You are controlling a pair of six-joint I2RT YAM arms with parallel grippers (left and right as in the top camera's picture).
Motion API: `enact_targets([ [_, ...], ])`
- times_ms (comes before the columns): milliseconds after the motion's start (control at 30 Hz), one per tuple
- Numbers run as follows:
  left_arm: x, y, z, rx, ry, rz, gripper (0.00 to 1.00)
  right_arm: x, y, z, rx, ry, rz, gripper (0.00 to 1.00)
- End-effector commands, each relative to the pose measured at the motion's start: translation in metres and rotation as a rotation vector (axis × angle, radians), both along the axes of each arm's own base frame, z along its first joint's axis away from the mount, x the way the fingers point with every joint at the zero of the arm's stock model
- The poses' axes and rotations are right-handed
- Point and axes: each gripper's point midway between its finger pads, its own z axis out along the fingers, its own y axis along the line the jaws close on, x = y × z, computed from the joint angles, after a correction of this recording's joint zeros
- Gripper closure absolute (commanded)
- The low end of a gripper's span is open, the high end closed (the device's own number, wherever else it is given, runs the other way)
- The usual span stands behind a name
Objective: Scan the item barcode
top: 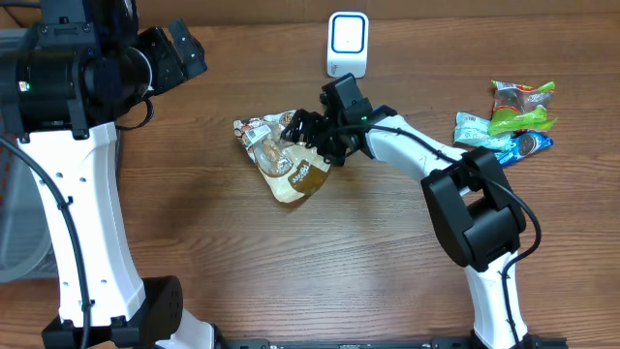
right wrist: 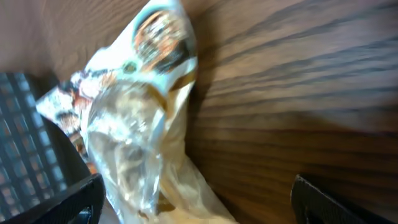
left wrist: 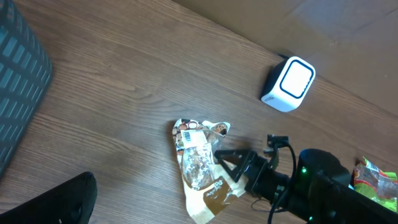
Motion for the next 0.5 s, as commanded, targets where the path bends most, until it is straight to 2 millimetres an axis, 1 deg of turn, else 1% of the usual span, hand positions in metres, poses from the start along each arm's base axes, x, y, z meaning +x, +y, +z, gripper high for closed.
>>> enact_targets([
  [0,0.001,0.002,0.000,-0.001,0.001,0.016,0.00,-0.013,0.009,-0.004,0.021,-0.075,0.169,0.07],
  [67,0.001,0.002,0.000,-0.001,0.001,0.016,0.00,-0.018,0.012,-0.004,0.024,-0.078,0.196,0.31],
  [100,0.001,0.002,0.000,-0.001,0.001,0.016,0.00,-0.021,0.014,-0.004,0.021,-0.072,0.201,0.64],
  [133,0.001,0.002,0.000,-0.001,0.001,0.016,0.00,-0.022,0.014,-0.005,0.021,-0.069,0.203,0.82],
  [167,0.001,0.002,0.000,-0.001,0.001,0.016,0.00,-0.023,0.014,-0.005,0.021,-0.067,0.203,0.87],
  [200,0.001,0.002,0.000,-0.001,0.001,0.016,0.00,-0.026,0.015,-0.004,0.033,-0.055,0.213,0.96],
  [300,0.001,0.002,0.000,-0.001,0.001,0.016,0.00,-0.031,0.015,0.005,0.089,-0.058,0.275,0.96],
  [367,0.001,0.002,0.000,-0.001,0.001,0.016,0.00,-0.031,0.005,0.012,0.100,-0.059,0.298,0.96],
  [467,0.001,0.002,0.000,-0.001,0.001,0.016,0.00,-0.029,-0.038,0.017,0.007,-0.041,0.285,0.96],
])
